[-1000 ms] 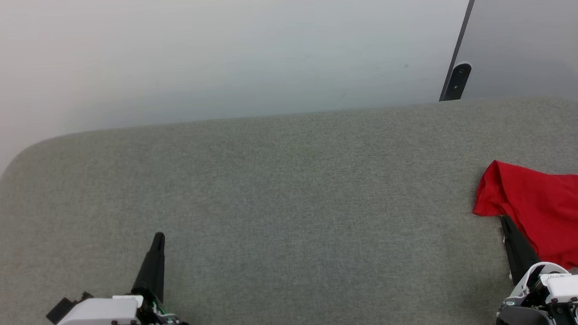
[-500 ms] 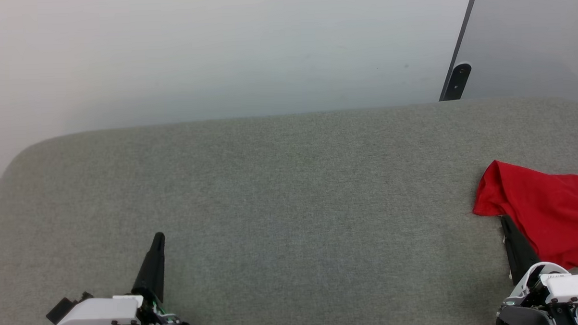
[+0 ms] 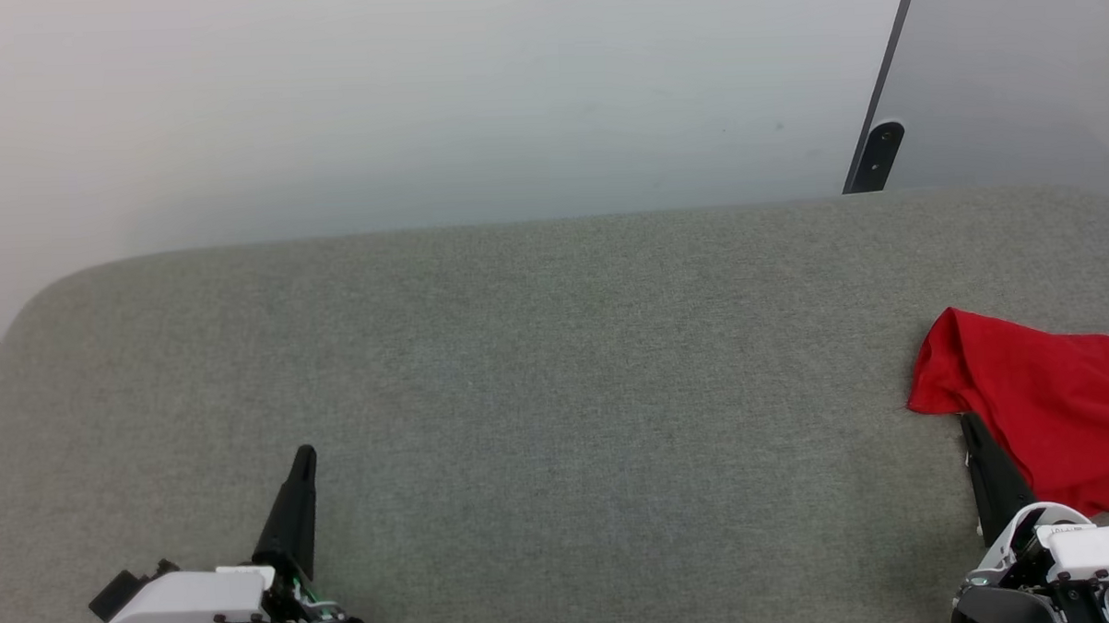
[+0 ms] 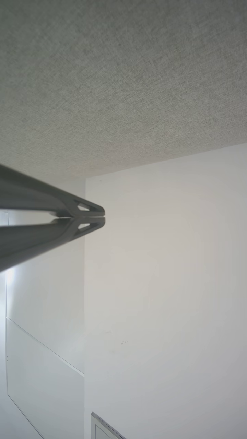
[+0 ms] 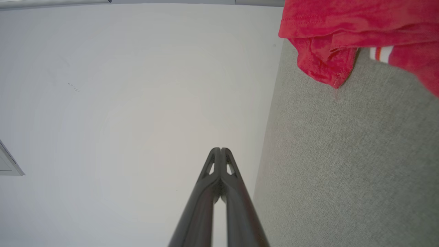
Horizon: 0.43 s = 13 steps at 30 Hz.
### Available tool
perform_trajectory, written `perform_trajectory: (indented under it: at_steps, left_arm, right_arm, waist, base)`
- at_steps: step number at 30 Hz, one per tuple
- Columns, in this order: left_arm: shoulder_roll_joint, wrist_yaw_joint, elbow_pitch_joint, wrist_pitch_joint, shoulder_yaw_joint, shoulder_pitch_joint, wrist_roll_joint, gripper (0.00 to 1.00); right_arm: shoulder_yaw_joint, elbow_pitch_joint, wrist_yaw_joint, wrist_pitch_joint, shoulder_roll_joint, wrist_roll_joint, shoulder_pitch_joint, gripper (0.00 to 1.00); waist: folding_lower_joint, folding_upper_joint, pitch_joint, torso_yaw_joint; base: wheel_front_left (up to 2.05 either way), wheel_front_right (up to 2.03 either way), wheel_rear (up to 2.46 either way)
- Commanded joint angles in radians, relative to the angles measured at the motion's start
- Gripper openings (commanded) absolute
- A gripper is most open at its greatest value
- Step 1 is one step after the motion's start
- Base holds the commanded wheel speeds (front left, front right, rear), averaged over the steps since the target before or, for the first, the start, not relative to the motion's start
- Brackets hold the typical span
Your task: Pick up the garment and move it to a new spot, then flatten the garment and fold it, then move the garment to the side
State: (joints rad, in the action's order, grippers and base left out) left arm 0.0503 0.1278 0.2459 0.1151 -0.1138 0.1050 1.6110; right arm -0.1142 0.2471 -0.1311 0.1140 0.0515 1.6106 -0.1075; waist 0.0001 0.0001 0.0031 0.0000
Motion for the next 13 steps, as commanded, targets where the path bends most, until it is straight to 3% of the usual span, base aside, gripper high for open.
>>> perform_trajectory:
  at_steps: [1, 13]
  left_arm:
    - [-0.001, 0.006, 0.001, 0.001, -0.002, 0.011, 0.004, 0.00]
    - [-0.001, 0.006, 0.001, 0.001, -0.002, 0.011, 0.004, 0.00]
  right_arm:
    - [0.000, 0.000, 0.001, -0.003, -0.003, 0.004, -0.005, 0.00]
    - [0.000, 0.000, 0.001, -0.003, -0.003, 0.004, -0.005, 0.00]
  waist:
    - [-0.0001, -0.0001, 0.000, 0.000]
    - [-0.0001, -0.0001, 0.000, 0.000]
  base:
    - [0.00, 0.00, 0.00]
    - [0.00, 0.00, 0.00]
